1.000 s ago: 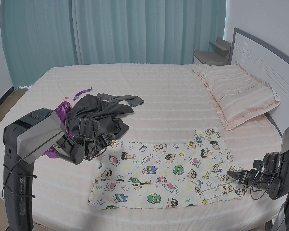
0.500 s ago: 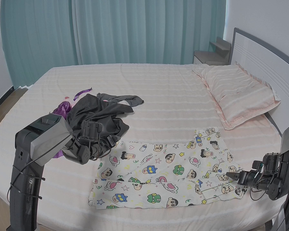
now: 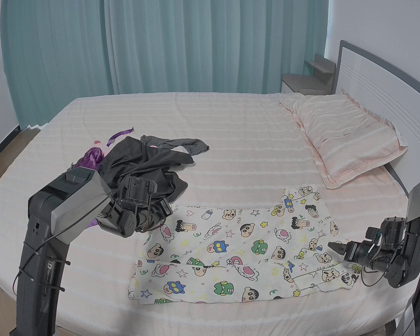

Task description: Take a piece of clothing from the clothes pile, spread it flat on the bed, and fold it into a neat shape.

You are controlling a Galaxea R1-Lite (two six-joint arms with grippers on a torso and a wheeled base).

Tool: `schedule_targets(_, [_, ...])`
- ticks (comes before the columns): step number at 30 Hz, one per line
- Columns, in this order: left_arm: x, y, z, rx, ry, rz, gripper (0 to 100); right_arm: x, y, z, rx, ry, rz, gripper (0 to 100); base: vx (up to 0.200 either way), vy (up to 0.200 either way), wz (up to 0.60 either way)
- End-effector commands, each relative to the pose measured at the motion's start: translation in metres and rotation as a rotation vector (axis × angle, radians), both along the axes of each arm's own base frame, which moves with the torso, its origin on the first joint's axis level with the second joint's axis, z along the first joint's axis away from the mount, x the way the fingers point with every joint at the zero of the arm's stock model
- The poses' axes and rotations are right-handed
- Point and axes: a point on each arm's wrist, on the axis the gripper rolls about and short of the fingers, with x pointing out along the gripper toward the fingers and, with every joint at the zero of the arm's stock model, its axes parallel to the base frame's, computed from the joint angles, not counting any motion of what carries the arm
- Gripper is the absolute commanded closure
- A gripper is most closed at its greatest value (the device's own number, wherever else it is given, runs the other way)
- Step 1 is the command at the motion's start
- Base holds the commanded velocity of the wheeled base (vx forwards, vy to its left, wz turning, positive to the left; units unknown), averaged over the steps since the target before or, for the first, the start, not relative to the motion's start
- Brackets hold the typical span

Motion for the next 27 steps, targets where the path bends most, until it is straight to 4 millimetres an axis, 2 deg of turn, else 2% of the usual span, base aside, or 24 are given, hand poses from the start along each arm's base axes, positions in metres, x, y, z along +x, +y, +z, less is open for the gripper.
schedule_targets(1, [0.0,0.004,0.017,-0.038,-0.02,0.054,100,0.032,-0.002,0.01,0.0,-0.135,-0.011,0,0.0,0.0,0.0])
schedule_targets(7, [-0.012,0.01,0.037,-0.049,-0.053,0.078,100,0.078,0.0,0.017,0.002,-0.18,0.006,0,0.0,0.0,0.0])
schedule_targets(10, [-0.012,0.01,0.039,-0.046,-0.078,0.091,100,0.096,0.0,0.021,0.001,-0.183,0.006,0,0.0,0.0,0.0])
schedule_targets(15, [-0.013,0.01,0.04,-0.039,-0.083,0.099,100,0.14,-0.002,0.02,0.002,-0.156,0.008,0,0.0,0.0,0.0])
schedule_targets(22, [-0.016,0.01,0.037,-0.035,-0.072,0.099,100,0.182,0.005,-0.001,0.006,-0.1,0.027,0,0.0,0.0,0.0])
schedule_targets(27, [-0.017,0.011,0.034,-0.031,-0.061,0.1,100,0.201,0.016,-0.022,-0.028,-0.049,0.002,0,0.0,0.0,0.0])
